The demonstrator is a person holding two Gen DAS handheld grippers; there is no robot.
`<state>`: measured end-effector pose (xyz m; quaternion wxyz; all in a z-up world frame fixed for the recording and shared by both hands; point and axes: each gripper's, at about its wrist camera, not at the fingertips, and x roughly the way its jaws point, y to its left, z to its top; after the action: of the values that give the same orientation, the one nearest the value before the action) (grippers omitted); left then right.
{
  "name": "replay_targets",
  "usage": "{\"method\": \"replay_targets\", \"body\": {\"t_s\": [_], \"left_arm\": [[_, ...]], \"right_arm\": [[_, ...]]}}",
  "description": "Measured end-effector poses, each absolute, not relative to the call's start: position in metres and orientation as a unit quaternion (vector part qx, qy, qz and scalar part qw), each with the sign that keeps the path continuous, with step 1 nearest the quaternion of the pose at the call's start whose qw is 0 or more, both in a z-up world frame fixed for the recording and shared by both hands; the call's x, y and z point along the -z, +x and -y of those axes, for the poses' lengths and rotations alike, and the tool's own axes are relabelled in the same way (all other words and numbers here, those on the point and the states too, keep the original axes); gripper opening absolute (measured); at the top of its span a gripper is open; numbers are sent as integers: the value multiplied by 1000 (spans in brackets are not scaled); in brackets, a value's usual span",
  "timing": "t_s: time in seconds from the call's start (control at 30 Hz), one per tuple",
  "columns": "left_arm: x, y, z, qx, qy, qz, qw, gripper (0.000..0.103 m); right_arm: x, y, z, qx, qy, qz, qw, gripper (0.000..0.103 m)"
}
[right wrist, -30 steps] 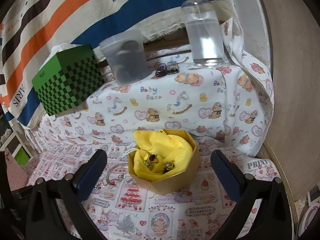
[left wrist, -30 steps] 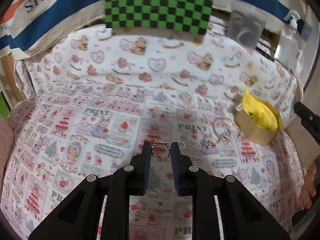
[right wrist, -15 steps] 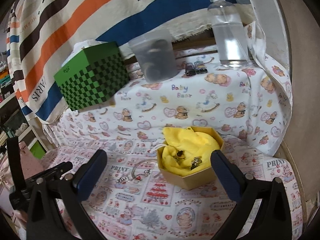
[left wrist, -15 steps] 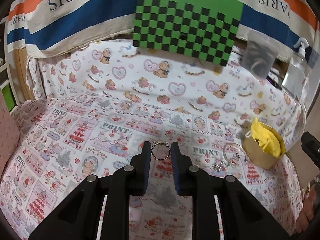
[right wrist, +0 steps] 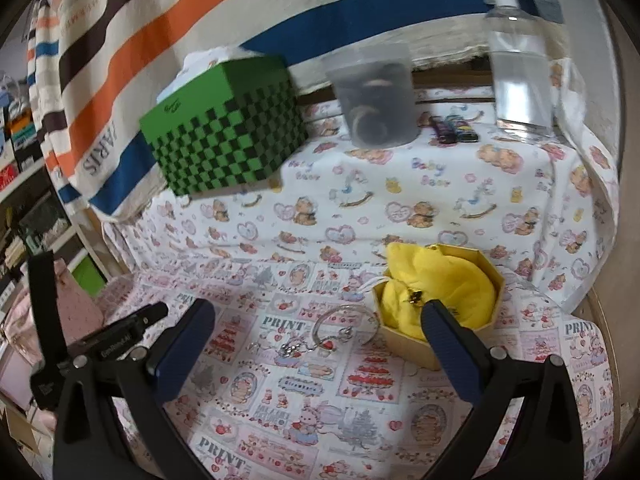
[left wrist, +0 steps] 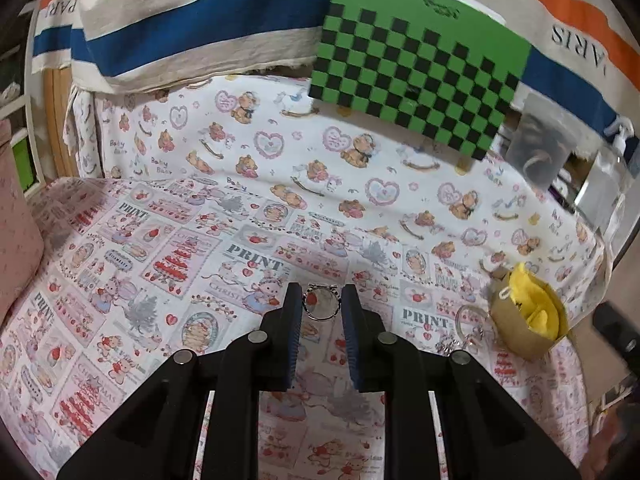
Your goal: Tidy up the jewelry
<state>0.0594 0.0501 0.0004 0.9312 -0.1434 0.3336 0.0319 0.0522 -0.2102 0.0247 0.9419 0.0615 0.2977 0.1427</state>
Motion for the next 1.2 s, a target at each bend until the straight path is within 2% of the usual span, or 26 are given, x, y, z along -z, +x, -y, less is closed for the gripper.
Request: {"method": "replay_targets", "body": {"t_s": [0.03, 0.17, 0.23, 0.4, 0.53, 0.6, 0.73, 1.0, 1.2], "left_arm": [[-1, 59, -52, -33, -147, -334, 931, 19], [-1, 60, -60, -44, -153, -334, 929, 19], [0, 61, -63, -52, -156, -336, 927, 19], [3, 63, -69, -73, -157, -343, 923, 19], [7, 65, -73, -85, -160, -353, 918, 19], [9, 66, -75, -92, -160, -355, 917, 19], [10, 67, -77, -97, -163, -355, 915, 19], [8, 67, -74, -97, -156, -351, 918, 19], [6, 66, -71, -94, -149, -345, 922, 19]], "right_arm": [[-24, 54, 205, -142, 51, -302, 941, 102], [-16, 64, 172, -151, -13, -322, 934, 89], [-6, 71, 157, -154, -35, -345, 925, 81], [25, 92, 120, -166, -60, -401, 899, 53], [43, 105, 101, -181, -49, -436, 880, 43], [51, 113, 93, -185, -45, -452, 872, 35], [63, 119, 83, -174, -54, -470, 864, 30], [70, 124, 80, -161, -77, -469, 865, 13], [65, 118, 86, -163, -74, -464, 867, 12]]}}
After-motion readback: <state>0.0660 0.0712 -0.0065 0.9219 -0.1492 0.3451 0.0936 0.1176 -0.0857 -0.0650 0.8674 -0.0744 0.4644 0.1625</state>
